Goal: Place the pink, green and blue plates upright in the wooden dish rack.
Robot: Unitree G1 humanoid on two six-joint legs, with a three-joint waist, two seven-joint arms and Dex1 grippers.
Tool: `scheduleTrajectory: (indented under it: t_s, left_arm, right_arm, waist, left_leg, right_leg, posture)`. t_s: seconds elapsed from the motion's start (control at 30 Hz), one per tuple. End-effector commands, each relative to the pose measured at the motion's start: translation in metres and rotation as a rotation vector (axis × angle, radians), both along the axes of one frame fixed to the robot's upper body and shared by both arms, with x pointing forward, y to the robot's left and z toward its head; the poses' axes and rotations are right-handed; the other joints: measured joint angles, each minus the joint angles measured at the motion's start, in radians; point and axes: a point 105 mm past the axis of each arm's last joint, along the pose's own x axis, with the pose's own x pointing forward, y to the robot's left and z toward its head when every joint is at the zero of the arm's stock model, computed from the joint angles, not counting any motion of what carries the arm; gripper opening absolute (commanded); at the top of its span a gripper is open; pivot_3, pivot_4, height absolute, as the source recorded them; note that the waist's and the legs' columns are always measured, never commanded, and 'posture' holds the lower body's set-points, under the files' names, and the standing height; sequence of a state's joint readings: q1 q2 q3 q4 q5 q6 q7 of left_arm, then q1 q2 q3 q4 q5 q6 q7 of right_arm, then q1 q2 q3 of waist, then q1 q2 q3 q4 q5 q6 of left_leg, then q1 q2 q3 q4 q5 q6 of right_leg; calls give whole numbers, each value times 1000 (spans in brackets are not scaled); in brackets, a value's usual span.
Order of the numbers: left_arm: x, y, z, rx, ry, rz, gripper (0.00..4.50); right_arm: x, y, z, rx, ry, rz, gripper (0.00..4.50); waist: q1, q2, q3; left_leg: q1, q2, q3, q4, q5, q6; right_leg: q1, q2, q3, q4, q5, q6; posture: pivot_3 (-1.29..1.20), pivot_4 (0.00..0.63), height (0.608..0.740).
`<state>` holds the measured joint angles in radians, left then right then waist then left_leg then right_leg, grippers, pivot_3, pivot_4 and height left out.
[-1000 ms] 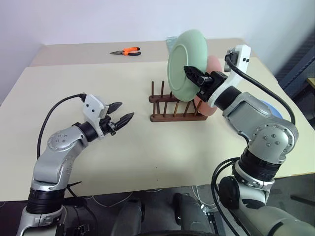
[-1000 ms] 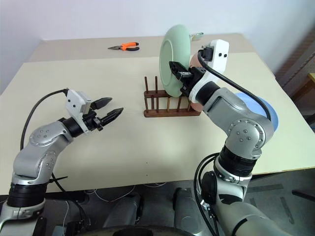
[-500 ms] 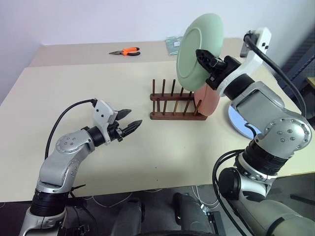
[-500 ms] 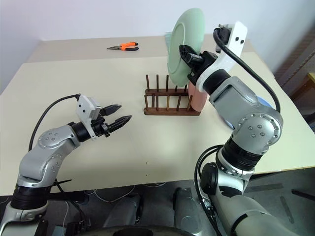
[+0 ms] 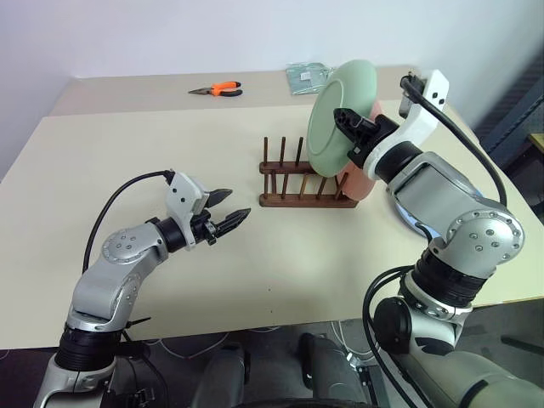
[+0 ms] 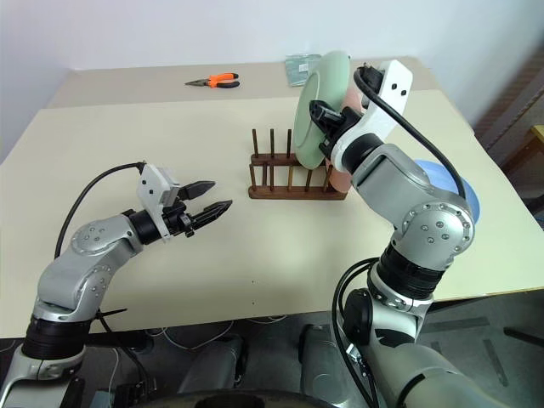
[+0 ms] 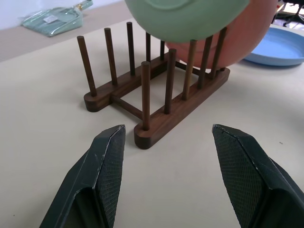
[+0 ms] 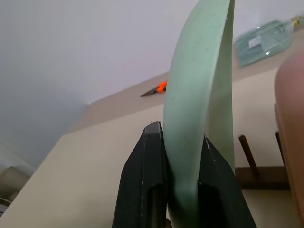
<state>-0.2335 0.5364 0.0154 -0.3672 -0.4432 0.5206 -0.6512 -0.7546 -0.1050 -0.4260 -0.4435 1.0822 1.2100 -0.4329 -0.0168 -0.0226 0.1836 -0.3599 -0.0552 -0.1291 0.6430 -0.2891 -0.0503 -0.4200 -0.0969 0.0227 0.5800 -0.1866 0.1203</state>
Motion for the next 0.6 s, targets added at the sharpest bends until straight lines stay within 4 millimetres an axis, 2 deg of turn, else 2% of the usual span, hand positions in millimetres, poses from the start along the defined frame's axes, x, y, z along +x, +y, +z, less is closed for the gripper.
scheduleTrajectory:
  t_s: [0.03, 0.07, 0.1, 0.3, 0.37, 0.43, 0.53, 0.6]
  left_arm:
    - [-4, -6, 8, 5, -43, -25, 3016]
    - [-4, -7, 8, 7, -43, -27, 3044]
    - [-4, -7, 8, 6, -42, -29, 3044]
    - [-8, -10, 6, -4, -34, -39, 3044]
    - [-8, -11, 6, -4, -32, -41, 3044]
    - [-9, -12, 4, 1, -29, -49, 3044]
    - [-9, -13, 3, 5, -27, -57, 3044]
    - [-9, -15, 2, 11, -24, -72, 3044]
  right_arm:
    - [0, 4, 8, -73, -40, 16, 438]
    - [1, 5, 7, -107, -42, 21, 901]
    - [1, 6, 8, -151, -58, 22, 1165]
    - [-3, 10, 32, -397, -279, 17, 4083]
    - [-10, 6, 52, -485, -427, 18, 4083]
    - [-20, -9, 74, -527, -565, 9, 4083]
    - [-24, -34, 90, -556, -646, -33, 4083]
    - [-18, -95, 83, -639, -566, -170, 4083]
  waist:
    - [0, 0, 0]
    - [0, 0, 0]
    - [0, 0, 0]
    - [0, 0, 0]
    - [1, 1, 0]
    - [3, 0, 0]
    - [4, 0, 0]
    - [10, -2, -1]
  left_leg:
    - [0, 0, 0, 0, 0, 0]
    - [0, 0, 0, 0, 0, 0]
    - [0, 0, 0, 0, 0, 0]
    - [0, 0, 1, 0, 0, 1]
    - [0, 0, 1, 0, 0, 1]
    - [-2, 0, 1, 0, 0, 1]
    - [-3, 0, 1, 2, -1, 1]
    - [-3, 0, 1, 2, -1, 2]
  right_leg:
    - [0, 0, 0, 0, 0, 0]
    - [0, 0, 0, 0, 0, 0]
    - [0, 0, 0, 0, 0, 0]
    - [0, 0, 0, -1, -1, 1]
    - [0, 0, 0, -1, -2, 3]
    - [0, 0, 0, -2, -2, 3]
    - [0, 0, 0, -3, -2, 4]
    - [0, 0, 0, -3, -2, 4]
  posture:
    - [0, 150, 740]
    - [0, 150, 740]
    - [0, 150, 740]
    - [0, 150, 740]
    - [0, 150, 740]
    - [0, 150, 740]
    - [0, 150, 740]
    - [0, 150, 740]
